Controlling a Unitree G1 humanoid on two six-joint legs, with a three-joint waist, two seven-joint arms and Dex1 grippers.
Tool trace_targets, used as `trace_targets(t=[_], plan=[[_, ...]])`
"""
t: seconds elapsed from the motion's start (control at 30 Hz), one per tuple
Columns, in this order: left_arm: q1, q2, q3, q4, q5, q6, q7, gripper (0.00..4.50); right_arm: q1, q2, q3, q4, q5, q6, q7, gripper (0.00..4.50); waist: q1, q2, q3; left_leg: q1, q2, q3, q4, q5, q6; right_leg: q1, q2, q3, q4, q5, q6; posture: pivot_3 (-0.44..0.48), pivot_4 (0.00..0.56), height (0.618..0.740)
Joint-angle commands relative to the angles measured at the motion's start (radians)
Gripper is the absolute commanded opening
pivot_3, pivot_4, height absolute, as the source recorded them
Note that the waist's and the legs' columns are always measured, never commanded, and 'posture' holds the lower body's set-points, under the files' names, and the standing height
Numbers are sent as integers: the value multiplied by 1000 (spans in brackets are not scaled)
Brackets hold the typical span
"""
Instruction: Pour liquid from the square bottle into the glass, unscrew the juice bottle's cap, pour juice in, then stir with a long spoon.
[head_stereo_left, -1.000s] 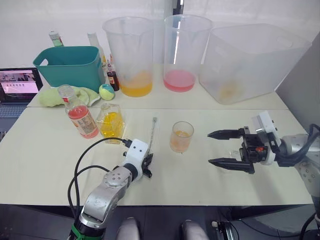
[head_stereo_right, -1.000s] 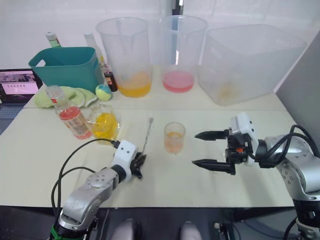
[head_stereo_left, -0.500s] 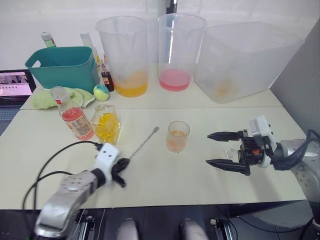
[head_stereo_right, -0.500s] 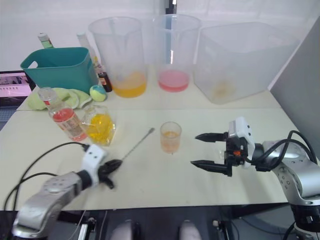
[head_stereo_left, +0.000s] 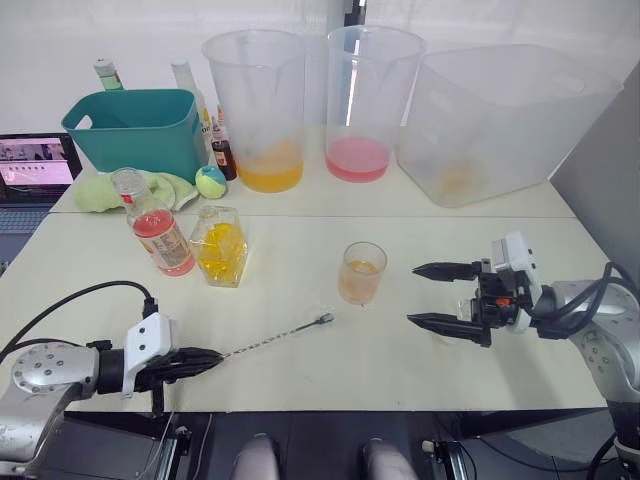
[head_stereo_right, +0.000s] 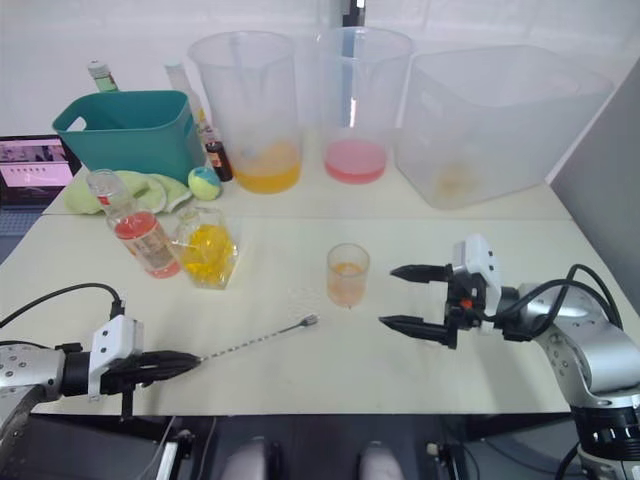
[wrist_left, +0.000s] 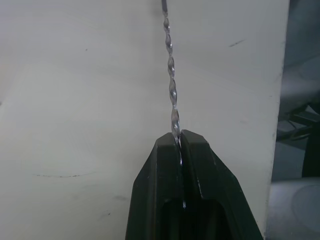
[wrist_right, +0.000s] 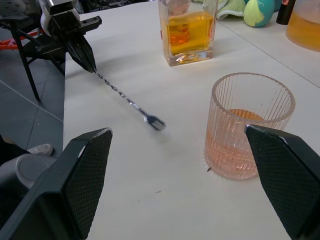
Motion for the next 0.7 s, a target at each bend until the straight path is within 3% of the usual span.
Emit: trace_targets(t=[0.03, 0.23, 0.47, 0.57, 0.7], plan=[[-73, -19, -82, 106, 93, -183, -38, 18, -2, 2, -20, -28, 13, -12, -11, 4500, 0, 0, 0, 0, 0, 0, 0, 0, 0, 0, 0, 0, 0, 0, 0, 0, 150, 724], [-185, -52, -164, 225, 162, -320, -38, 1930, 16, 9, -27, -44, 11, -9, -36, 4500, -1, 0, 0, -2, 0, 0, 0, 0, 0, -2, 0, 0, 2, 0, 0, 0, 150, 724], [-212, 10, -191, 219, 168, -218, -67, 4214, 51, 3, -48, -71, 26, 7, -61, 4500, -5, 0, 0, -2, 0, 0, 0, 0, 0, -3, 1, 0, 4, 0, 1, 0, 150, 724], [-194, 50, -221, 217, 191, -188, -89, 3590, 53, 4, -54, -78, 28, 14, -68, 4500, -6, 0, 0, -1, 0, 0, 0, 0, 0, -3, 1, 0, 4, 0, 1, 0, 150, 724], [-175, 82, -246, 211, 191, -200, -131, 2236, 57, 4, -61, -86, 31, 20, -76, 4500, -7, 1, 0, -1, 0, 0, 0, 0, 0, -3, 1, 0, 5, 0, 1, 0, 150, 724]])
